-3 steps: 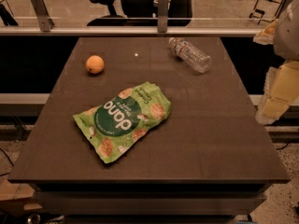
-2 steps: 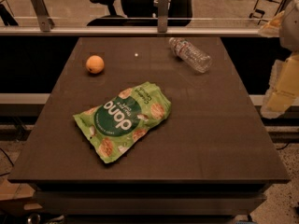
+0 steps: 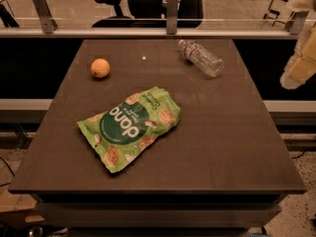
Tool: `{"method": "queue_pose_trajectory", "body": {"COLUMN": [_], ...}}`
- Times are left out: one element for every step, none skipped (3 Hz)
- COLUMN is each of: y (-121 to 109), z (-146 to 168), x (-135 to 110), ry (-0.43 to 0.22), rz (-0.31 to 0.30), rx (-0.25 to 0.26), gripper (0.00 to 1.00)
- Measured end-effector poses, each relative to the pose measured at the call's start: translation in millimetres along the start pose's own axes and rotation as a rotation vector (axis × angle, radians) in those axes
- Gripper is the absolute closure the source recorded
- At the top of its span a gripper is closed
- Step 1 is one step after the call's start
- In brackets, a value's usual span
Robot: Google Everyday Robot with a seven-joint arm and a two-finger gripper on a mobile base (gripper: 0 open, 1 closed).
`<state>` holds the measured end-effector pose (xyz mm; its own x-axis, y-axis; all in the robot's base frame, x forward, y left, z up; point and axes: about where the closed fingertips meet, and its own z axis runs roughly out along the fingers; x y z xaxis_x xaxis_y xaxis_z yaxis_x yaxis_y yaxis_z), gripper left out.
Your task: Pick water bottle
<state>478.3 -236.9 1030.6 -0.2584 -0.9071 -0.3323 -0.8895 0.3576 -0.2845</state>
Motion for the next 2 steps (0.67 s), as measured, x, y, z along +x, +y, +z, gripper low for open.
{"method": "queue_pose_trajectory", "body": {"y": [-28,-43], "z": [-12,-22], "x": [-4,-4], "ry": [-0.117,-0.193], "rz": [0.12,0.228], "rx": [0.032,0.05], "gripper": [0.0,0.0]}}
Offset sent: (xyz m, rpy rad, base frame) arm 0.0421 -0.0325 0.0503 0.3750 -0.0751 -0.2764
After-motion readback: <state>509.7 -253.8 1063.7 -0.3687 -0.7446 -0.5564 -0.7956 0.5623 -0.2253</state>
